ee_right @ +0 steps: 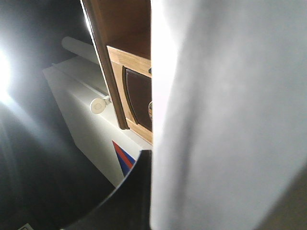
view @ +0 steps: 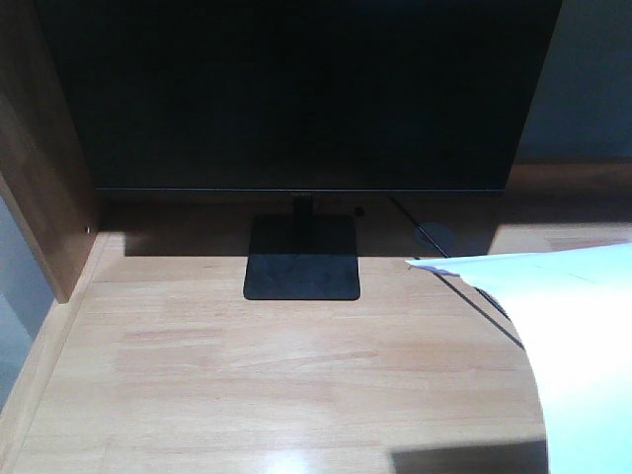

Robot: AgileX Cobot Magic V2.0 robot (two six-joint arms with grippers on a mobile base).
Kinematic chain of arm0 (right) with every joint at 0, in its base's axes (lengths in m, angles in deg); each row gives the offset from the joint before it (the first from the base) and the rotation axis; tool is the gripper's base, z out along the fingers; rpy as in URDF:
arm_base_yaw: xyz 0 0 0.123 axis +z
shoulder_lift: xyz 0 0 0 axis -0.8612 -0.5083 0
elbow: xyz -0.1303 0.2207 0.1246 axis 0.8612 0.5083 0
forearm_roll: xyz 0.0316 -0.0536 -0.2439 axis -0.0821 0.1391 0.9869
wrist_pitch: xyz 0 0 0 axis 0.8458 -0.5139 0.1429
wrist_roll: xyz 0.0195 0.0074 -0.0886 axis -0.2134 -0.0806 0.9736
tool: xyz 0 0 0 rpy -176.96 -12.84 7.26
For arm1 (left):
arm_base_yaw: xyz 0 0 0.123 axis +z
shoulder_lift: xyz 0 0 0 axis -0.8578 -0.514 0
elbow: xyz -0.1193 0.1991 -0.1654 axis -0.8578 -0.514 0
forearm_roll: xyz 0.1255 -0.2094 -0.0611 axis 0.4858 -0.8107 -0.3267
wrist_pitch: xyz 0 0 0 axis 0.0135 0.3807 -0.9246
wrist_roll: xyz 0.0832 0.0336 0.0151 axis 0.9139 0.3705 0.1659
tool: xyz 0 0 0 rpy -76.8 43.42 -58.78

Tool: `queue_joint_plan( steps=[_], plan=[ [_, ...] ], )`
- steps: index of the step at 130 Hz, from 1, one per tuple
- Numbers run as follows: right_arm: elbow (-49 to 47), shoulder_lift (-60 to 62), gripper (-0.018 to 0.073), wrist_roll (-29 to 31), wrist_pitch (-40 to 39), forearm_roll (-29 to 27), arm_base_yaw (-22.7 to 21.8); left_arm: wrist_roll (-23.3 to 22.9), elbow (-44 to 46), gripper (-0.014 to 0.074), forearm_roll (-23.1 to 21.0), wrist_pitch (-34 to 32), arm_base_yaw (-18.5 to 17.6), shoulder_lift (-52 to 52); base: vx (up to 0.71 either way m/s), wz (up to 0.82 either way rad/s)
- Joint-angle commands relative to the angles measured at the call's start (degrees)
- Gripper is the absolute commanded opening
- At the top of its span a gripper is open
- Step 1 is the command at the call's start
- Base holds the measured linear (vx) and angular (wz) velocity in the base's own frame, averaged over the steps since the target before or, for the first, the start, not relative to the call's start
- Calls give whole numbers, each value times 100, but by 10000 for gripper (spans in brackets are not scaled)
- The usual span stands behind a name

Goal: Grab stapler and paper to desk for stapling
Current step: 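Approach the desk in front of the black monitor holding both items, then lower the black stapler with the left gripper toward the desk surface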

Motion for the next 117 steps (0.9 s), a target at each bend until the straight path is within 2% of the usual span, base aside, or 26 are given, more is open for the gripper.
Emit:
queue_joint_plan(
  steps=[1, 117],
  plan=[
    [-161, -66, -6, 83, -235, 113, -33, 0, 140, -6, -143, -660, 4, -114, 0, 0],
    [-161, -66, -6, 83, -244, 113, -33, 0, 140, -6, -143, -660, 4, -114, 0, 0]
  ],
)
